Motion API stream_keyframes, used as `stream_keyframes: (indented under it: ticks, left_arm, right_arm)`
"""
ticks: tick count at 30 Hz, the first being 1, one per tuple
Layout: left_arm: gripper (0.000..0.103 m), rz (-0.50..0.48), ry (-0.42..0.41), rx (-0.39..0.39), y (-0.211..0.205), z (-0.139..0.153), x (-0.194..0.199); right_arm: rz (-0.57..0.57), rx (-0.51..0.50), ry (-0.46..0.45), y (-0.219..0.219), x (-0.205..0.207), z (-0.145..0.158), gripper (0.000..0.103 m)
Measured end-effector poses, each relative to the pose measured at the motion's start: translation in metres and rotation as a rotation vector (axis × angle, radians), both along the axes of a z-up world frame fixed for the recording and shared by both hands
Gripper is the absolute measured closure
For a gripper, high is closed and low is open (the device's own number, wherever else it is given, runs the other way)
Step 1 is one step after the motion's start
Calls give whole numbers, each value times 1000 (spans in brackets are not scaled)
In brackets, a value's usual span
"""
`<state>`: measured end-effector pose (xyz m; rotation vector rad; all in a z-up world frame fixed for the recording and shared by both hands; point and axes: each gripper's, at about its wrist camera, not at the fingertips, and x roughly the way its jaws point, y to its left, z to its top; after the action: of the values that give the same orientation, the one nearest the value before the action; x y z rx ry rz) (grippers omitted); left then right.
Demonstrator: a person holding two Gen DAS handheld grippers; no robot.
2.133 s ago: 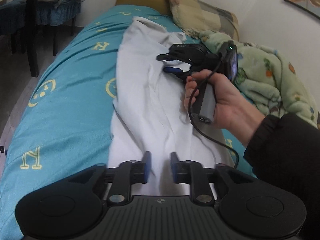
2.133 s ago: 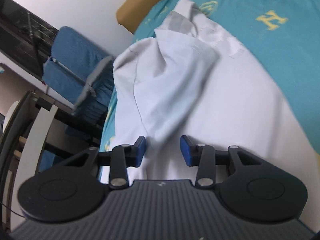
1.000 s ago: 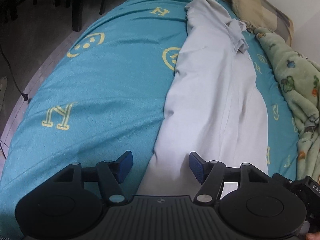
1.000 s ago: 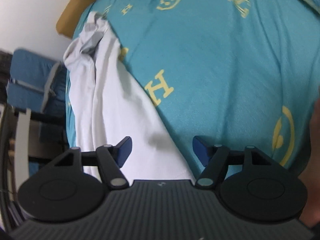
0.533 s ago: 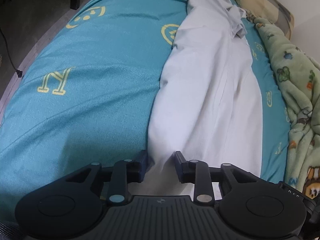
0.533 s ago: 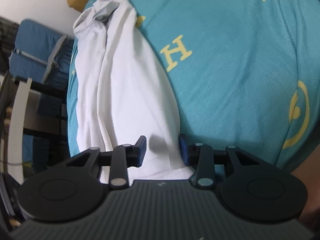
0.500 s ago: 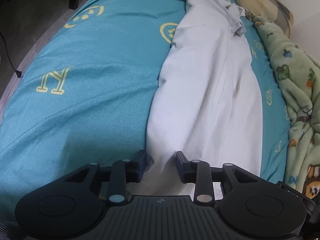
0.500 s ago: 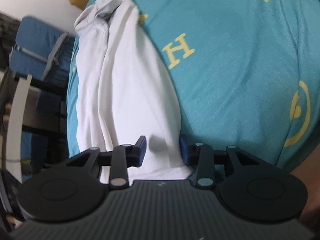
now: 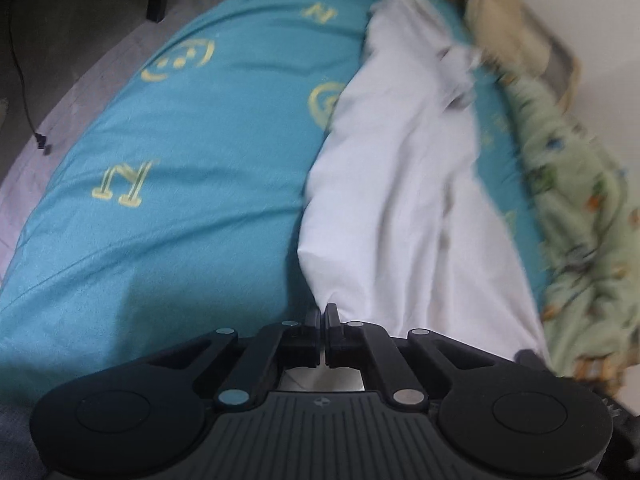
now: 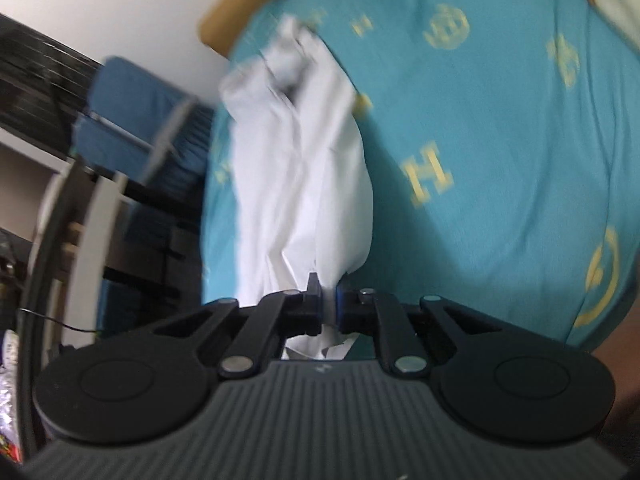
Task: Fold clothes
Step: 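Grasp the strip end with both grippers and fold it toward the collar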
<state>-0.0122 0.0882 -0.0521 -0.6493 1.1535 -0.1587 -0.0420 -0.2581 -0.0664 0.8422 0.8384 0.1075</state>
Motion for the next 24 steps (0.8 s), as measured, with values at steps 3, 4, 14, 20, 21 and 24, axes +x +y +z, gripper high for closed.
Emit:
stream_keyframes:
  ticks: [3,4,14,20,21,24]
  left_arm:
    - [102,33,-96,-102,12,40,-11]
    - [102,44,-121,-130,15,52,-17]
    - [102,53,-185,-229,12,91,-76]
    - [102,57,-138,-159,5,71,-28]
    - [102,52,-144,-145,4,69,-12]
    - [102,40,-190,-70,-9,70,37]
  right_arm:
    - [-30,17,-72,-14,-6,29,94]
    - [-41,28,-92,-18,-9,37,94]
    - [-49,84,-148,-39,-40,57,94]
    - [-43,70,-105,-44,-29,45,94]
    - [-44,63,-106,-45,-19,43,93]
    - [-49,35,-122,-46,25,37,93]
